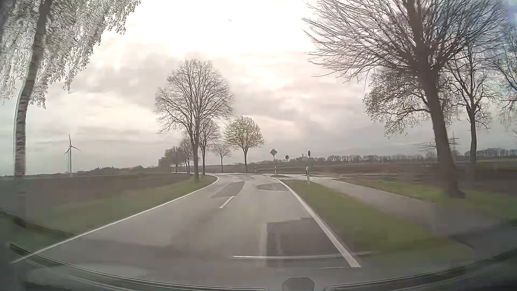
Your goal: Follow the waypoints while adhering to traffic rules and regulations
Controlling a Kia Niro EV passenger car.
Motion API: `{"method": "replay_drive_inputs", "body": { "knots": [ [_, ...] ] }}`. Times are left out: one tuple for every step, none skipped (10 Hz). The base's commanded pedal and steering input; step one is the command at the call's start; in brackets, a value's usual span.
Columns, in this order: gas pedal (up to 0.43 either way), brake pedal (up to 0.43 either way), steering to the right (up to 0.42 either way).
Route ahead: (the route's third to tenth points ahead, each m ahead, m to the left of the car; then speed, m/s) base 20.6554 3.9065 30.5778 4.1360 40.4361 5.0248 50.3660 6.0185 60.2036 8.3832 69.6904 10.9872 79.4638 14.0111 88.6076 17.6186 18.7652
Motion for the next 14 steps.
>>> {"method": "replay_drive_inputs", "body": {
  "knots": [
    [0.177,0.0,-0.011],
    [0.177,0.0,-0.013],
    [0.189,0.0,-0.017],
    [0.197,0.0,-0.02],
    [0.197,0.0,-0.021],
    [0.197,0.0,-0.021],
    [0.197,0.0,-0.021],
    [0.197,0.0,-0.021],
    [0.209,0.0,-0.021],
    [0.209,0.0,-0.023],
    [0.209,0.0,-0.026],
    [0.209,0.0,-0.028],
    [0.209,0.006,-0.028],
    [0.22,0.0,-0.028]
  ]
}}
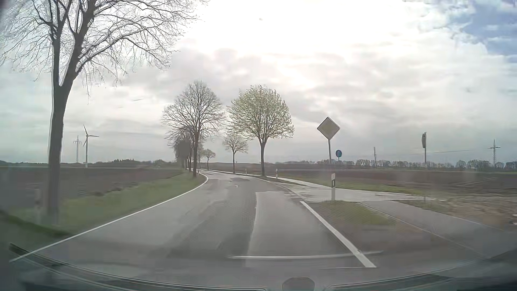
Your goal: Follow the waypoints while adhering to traffic rules and regulations
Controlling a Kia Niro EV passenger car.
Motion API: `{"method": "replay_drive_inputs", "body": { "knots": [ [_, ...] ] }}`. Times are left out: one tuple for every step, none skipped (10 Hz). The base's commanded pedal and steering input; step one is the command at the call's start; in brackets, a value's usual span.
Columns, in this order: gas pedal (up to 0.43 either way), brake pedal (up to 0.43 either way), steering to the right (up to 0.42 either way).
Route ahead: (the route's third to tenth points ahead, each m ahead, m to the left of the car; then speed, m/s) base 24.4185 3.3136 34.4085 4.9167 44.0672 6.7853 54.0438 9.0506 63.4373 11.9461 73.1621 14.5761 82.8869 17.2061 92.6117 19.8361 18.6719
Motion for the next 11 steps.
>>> {"method": "replay_drive_inputs", "body": {
  "knots": [
    [0.22,0.0,-0.028],
    [0.22,0.0,-0.028],
    [0.22,0.0,-0.028],
    [0.22,0.006,-0.028],
    [0.22,0.0,-0.028],
    [0.22,0.0,-0.028],
    [0.22,0.006,-0.03],
    [0.22,0.0,-0.032],
    [0.22,0.0,-0.034],
    [0.22,0.0,-0.035],
    [0.22,0.0,-0.035]
  ]
}}
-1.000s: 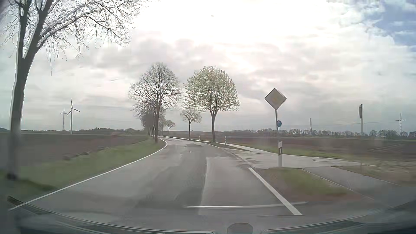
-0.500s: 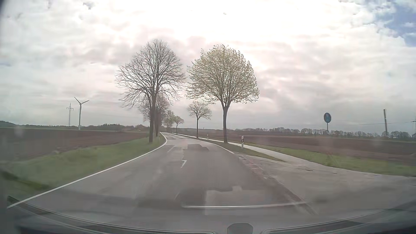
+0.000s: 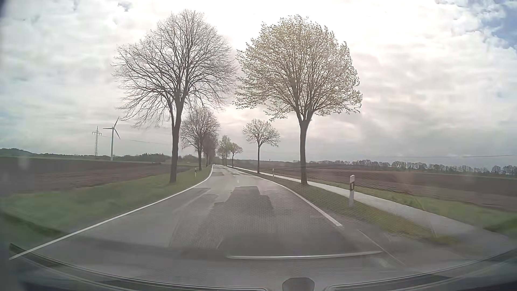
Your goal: Follow the waypoints while adhering to traffic rules and regulations
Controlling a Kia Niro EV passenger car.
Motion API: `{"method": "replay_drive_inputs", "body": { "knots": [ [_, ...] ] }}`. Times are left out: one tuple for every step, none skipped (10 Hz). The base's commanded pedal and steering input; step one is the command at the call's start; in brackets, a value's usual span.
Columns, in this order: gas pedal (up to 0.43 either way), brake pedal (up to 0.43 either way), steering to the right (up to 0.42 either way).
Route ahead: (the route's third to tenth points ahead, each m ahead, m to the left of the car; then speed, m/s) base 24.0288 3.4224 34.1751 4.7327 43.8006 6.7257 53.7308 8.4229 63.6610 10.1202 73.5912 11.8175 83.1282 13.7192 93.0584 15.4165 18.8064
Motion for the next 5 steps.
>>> {"method": "replay_drive_inputs", "body": {
  "knots": [
    [0.24,0.0,-0.031],
    [0.24,0.006,-0.028],
    [0.24,0.0,-0.026],
    [0.24,0.0,-0.026],
    [0.248,0.0,-0.026]
  ]
}}
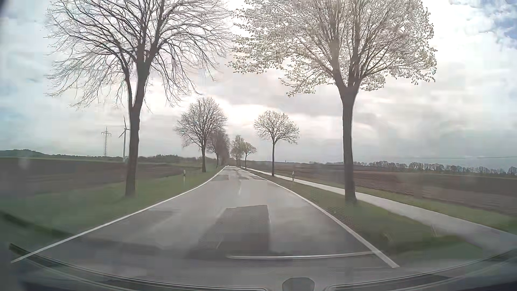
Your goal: Follow the waypoints while adhering to traffic rules and regulations
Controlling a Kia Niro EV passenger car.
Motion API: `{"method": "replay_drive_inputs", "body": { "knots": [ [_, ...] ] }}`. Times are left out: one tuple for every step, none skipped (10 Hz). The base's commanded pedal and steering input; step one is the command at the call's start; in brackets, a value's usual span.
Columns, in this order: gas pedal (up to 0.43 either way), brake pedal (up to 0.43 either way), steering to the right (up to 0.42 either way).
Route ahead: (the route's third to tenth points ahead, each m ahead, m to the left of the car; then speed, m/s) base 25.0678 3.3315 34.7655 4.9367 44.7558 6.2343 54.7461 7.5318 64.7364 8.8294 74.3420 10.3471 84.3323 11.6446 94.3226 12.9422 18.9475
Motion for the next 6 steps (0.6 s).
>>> {"method": "replay_drive_inputs", "body": {
  "knots": [
    [0.248,0.0,-0.026],
    [0.248,0.0,-0.025],
    [0.26,0.0,-0.023],
    [0.26,0.0,-0.023],
    [0.26,0.0,-0.023],
    [0.268,0.0,-0.022]
  ]
}}
